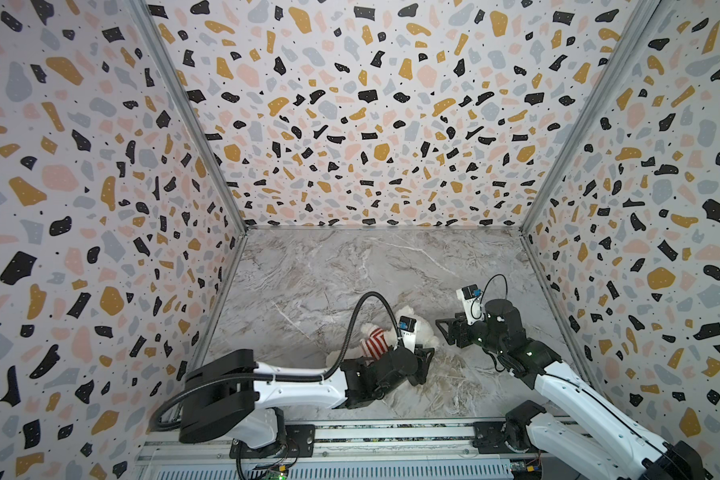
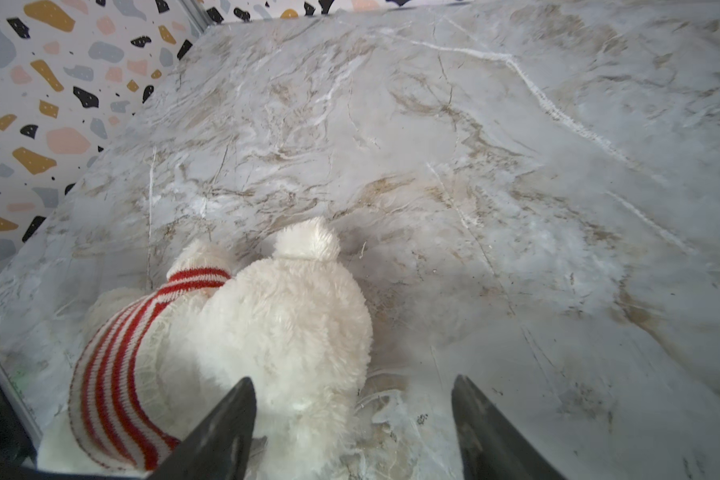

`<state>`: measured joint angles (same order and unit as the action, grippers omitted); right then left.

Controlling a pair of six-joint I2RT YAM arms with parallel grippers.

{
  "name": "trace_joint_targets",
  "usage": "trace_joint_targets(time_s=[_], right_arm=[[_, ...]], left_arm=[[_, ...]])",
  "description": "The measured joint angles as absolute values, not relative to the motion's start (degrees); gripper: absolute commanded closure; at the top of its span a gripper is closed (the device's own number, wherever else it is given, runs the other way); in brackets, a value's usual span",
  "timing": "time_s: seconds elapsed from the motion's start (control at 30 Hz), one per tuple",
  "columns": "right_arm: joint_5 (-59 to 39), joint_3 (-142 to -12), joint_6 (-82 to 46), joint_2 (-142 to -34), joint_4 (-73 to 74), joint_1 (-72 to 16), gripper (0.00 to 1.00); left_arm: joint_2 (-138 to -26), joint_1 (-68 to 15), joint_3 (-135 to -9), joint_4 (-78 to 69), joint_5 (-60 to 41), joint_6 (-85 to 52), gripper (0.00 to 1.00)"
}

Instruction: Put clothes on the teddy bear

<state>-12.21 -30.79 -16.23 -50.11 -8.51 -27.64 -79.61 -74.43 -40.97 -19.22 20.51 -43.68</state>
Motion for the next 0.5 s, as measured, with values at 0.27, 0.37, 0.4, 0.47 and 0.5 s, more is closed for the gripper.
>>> trace_joint_targets(time_s=[0.27, 0.37, 0.4, 0.47, 0.5], right_arm=[[-13.5, -32.2, -15.0, -56.3, -5.5, -31.7, 0.25], [-13.7, -32.2, -15.0, -58.7, -3.9, -32.6, 0.25], [-13.8, -32.2, -15.0, -59.4, -3.5, -32.6, 0.25], [-13.8, -32.2, -15.1, -60.9, -2.4, -32.7, 0.24], [-13.8, -32.2, -15.1, -61.5, -1.9, -32.8, 0.24]], left_arm=[[-66.5, -69.8, -35.8, -11.2, 20.7, -44.6, 0.68], [-63.5, -68.2, -33.4, -9.0, 21.0, -45.1, 0.68], [-62.8, -67.9, -32.7, -8.5, 21.1, -45.4, 0.68], [-61.9, -67.1, -31.2, -7.6, 21.1, -46.2, 0.68], [-61.6, -66.8, -30.5, -7.3, 21.1, -46.6, 0.68]])
